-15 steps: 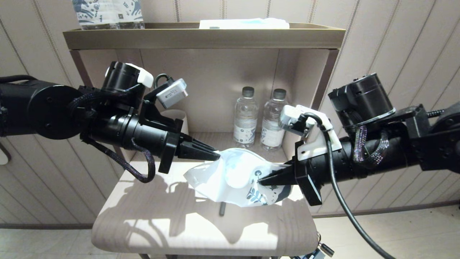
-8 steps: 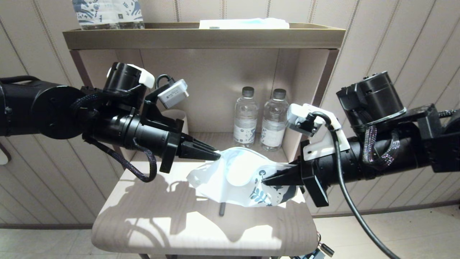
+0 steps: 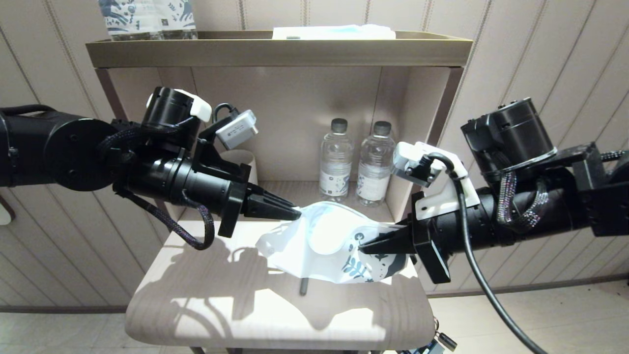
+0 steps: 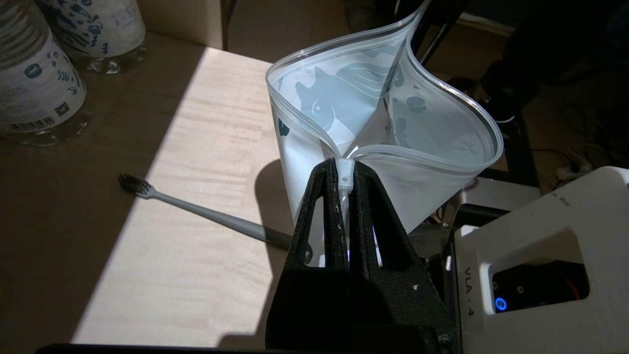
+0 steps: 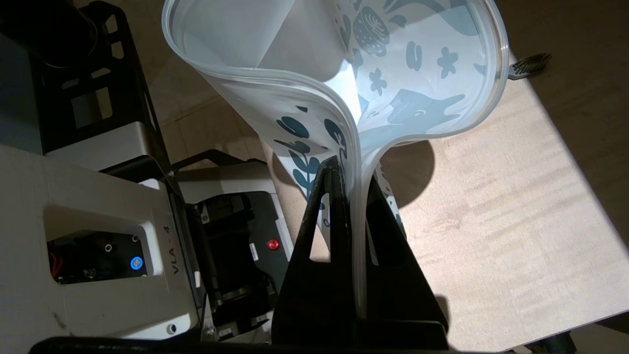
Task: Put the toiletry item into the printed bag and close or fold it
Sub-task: Open the storage bag
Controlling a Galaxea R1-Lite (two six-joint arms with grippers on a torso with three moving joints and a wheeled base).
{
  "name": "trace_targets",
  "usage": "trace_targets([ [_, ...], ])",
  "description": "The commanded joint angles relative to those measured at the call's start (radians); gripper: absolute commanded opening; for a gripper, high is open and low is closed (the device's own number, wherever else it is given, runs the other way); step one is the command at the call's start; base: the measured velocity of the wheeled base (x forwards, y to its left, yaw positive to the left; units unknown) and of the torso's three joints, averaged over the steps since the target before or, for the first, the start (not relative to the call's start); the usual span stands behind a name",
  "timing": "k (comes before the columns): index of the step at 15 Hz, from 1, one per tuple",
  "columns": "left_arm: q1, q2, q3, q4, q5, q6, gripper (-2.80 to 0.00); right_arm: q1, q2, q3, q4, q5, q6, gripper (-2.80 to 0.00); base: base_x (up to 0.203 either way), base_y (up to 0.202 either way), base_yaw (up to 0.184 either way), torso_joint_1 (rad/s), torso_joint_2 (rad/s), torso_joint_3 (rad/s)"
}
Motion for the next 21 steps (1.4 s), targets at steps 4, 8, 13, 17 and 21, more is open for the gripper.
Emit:
trace_targets([
  [4,0.0,0.002,-0.012,0.002,0.013,-0.008,-2.8,0.002,-0.003,-0.001,0.001,0.005,-0.002,-2.8,0.0,0.0,0.0,0.0,0.0,0.0],
  [8,0.003,0.004,-0.009,0.002,0.013,-0.005,-2.8,-0.009,-0.018,0.009,0.001,0.005,-0.004,-2.8,0.0,0.0,0.0,0.0,0.0,0.0],
  [13,0.003,0.005,-0.009,0.002,0.016,0.0,-2.8,-0.016,-0.016,0.011,0.0,0.012,-0.002,-2.8,0.0,0.0,0.0,0.0,0.0,0.0],
  [17,0.003,0.005,-0.009,0.002,0.017,-0.002,-2.8,-0.016,-0.014,0.009,0.0,0.011,-0.002,-2.8,0.0,0.0,0.0,0.0,0.0,0.0],
  [21,0.002,0.013,-0.011,0.002,0.017,0.001,-2.8,-0.016,-0.014,0.012,0.0,0.011,-0.004,-2.8,0.0,0.0,0.0,0.0,0.0,0.0],
])
